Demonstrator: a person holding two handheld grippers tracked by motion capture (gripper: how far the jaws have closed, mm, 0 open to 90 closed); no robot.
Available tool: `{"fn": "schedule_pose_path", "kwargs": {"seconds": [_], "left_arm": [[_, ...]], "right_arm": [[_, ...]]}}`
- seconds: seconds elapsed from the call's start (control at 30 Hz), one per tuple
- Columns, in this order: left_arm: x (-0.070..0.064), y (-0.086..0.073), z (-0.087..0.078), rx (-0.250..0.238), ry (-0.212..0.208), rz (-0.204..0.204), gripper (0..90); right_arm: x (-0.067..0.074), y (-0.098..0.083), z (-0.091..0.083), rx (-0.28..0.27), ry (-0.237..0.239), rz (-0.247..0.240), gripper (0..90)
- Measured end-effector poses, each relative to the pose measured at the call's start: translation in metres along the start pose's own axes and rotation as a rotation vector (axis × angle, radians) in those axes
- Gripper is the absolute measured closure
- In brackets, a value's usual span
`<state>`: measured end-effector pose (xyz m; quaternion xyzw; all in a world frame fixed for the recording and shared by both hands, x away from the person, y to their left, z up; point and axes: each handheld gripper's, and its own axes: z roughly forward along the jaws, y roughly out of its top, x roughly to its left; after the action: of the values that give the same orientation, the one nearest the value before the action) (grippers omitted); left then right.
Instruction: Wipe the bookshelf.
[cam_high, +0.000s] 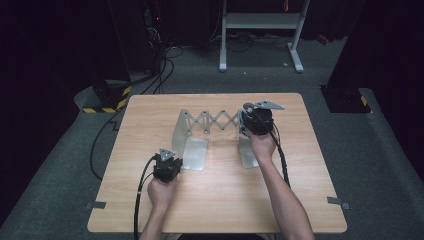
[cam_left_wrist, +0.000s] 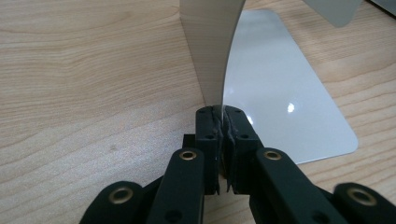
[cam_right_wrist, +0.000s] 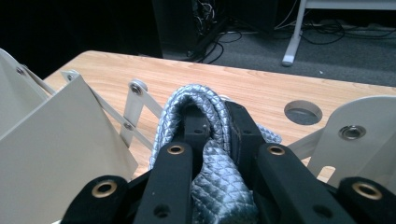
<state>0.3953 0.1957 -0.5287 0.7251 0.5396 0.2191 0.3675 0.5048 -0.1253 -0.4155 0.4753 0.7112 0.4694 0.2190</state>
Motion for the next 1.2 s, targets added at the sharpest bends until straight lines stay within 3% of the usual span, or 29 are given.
{"fn": "schedule_pose_path", "kwargs": {"seconds": [0.17,0.67,1.03,1.2], "left_arm": [[0.0,0.0,0.0,0.0,-0.001,-0.001,84.9],[0.001,0.0,0.0,0.0,-0.003,-0.001,84.9],[0.001,0.0,0.0,0.001,-0.004,-0.002,84.9],[0.001,0.0,0.0,0.001,-0.005,-0.004,84.9]], "right_arm": [[0.0,-0.009,0.008,0.02,-0.022,-0.013,81.2],[-0.009,-0.054,0.044,0.181,-0.086,-0.028,81.1],[-0.014,-0.065,0.049,0.221,-0.115,-0.039,81.1],[-0.015,-0.056,0.035,0.167,-0.135,-0.011,81.2]]}}
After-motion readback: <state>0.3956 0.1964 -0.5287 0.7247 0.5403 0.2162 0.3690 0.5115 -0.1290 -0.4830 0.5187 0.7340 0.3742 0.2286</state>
